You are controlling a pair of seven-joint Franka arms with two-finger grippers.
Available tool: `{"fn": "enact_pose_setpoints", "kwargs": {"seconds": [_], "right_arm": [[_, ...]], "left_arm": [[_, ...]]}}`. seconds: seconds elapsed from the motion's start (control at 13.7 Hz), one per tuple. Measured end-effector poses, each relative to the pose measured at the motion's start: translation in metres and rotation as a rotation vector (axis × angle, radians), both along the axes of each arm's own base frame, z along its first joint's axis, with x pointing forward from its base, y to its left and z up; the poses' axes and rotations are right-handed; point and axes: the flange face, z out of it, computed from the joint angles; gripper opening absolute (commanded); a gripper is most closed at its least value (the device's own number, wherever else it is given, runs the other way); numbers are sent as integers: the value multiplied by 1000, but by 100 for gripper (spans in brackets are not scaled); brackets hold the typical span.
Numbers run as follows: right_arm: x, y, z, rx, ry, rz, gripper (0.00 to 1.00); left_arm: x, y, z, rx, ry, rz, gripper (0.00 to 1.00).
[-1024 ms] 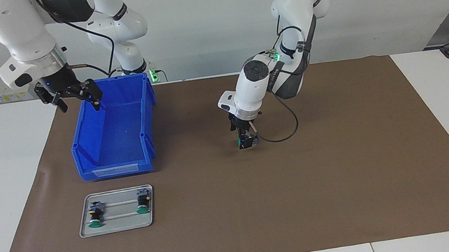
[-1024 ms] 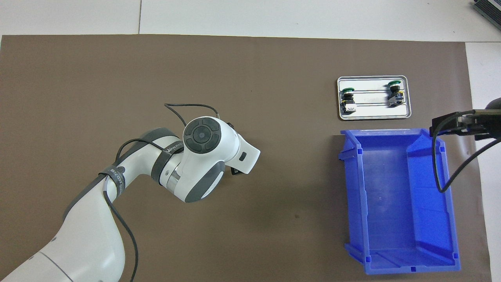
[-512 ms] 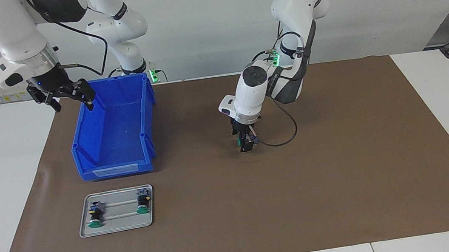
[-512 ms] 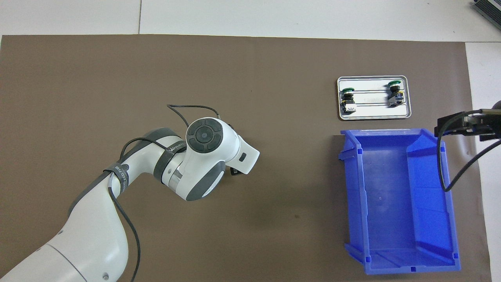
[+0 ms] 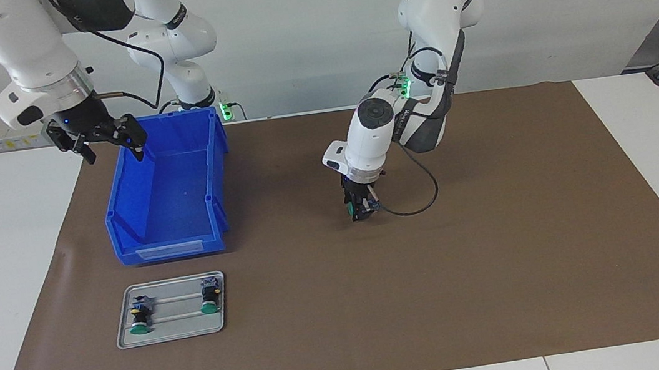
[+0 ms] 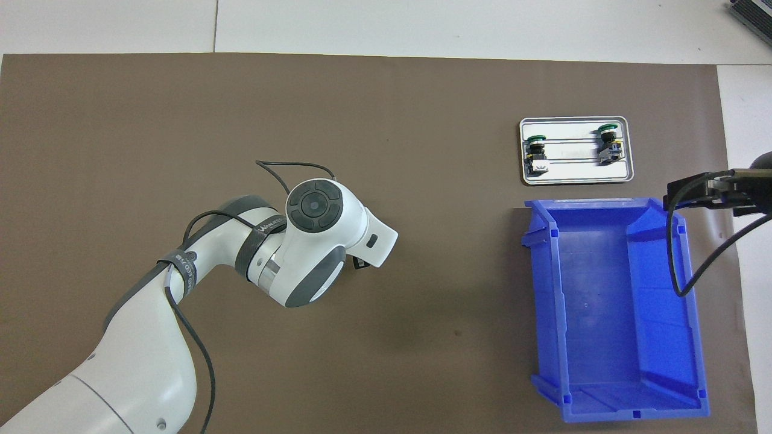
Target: Place and press button with both arms
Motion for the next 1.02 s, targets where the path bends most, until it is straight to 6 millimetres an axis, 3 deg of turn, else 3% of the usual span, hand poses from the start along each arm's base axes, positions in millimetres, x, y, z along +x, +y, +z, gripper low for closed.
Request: {"fn": "enact_pose_setpoints", "kwargs": {"seconds": [0.37,0.66,1.02], "right_arm": [[-1,0,1,-4,-2,1,100],[-1,0,3,-5,-5,2,100],[-2,1,3,-5,-5,4,100]], "left_arm": [[18,3,32,-23,-48,23,0],[41,45,69,-151,12,214,0],[53,96,59,-401,126,302,0]]}}
